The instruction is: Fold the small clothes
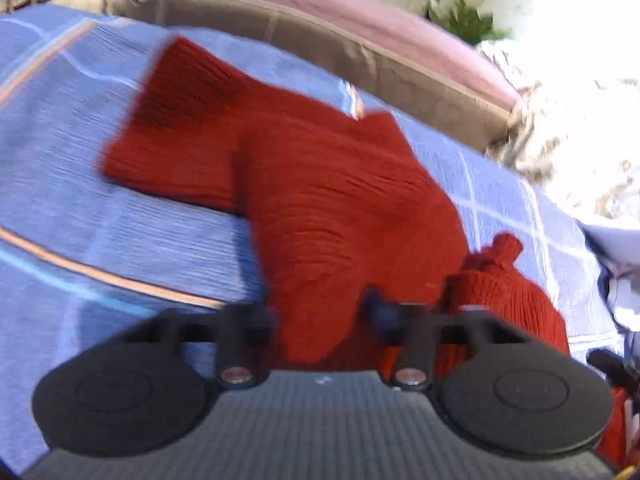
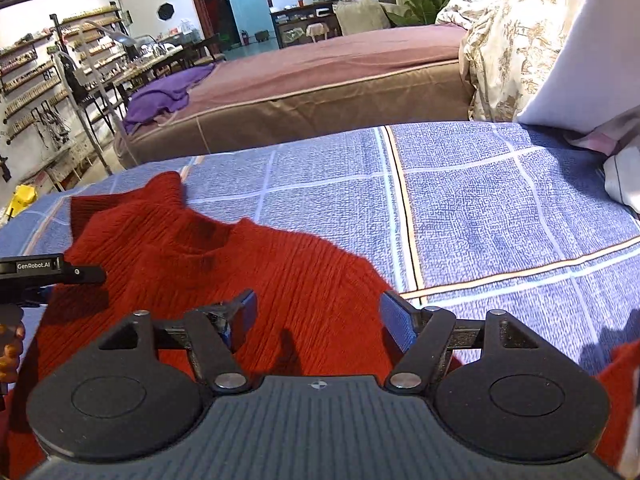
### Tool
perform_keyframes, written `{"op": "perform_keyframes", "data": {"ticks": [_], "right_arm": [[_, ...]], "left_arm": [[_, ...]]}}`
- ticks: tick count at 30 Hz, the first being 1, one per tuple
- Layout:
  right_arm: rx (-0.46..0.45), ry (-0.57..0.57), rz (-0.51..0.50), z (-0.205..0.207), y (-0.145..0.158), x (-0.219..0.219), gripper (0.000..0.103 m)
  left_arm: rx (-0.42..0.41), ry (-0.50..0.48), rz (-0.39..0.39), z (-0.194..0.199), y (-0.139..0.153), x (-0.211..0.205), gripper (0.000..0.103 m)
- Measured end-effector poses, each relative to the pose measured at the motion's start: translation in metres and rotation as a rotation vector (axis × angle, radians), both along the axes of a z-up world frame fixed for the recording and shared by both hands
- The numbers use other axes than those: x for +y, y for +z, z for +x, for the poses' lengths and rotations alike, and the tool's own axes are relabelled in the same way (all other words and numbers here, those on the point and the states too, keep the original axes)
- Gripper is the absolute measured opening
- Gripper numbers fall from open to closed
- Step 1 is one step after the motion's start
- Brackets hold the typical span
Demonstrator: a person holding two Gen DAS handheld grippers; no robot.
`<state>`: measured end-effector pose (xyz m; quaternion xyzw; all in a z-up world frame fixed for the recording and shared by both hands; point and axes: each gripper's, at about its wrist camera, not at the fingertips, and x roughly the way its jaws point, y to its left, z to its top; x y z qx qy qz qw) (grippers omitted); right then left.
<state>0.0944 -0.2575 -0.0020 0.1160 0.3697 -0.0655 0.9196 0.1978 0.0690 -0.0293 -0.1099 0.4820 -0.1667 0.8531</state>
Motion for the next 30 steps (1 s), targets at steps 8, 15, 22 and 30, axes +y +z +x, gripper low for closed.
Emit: {"op": "perform_keyframes", "data": {"ticks": [8,15,22,30], "right_arm": [[0.081,0.003,-0.067,0.045,-0.033,-0.008,0.103],[0.106,0.103,-0.018,0.043,-0.041,0.001,0.086],[0.045,0.106,-0.156,0.033,-0.025,0.015,0.018],[-0.081,-0.053,-0.511,0.054,-0.006,0.028,0.013]], "left_arm": [[-0.099,0.186,-0.090,-0.010,0.013,0.045,0.015],[-0.125,0.417,-0.060,-0.020,0.020,0.131,0.015],[-0.121,0.414,0.026,-0.027,-0.002,0.119,0.017],[-0.135,0.310,0.014,0.000,0.018,0.078,0.029]]}}
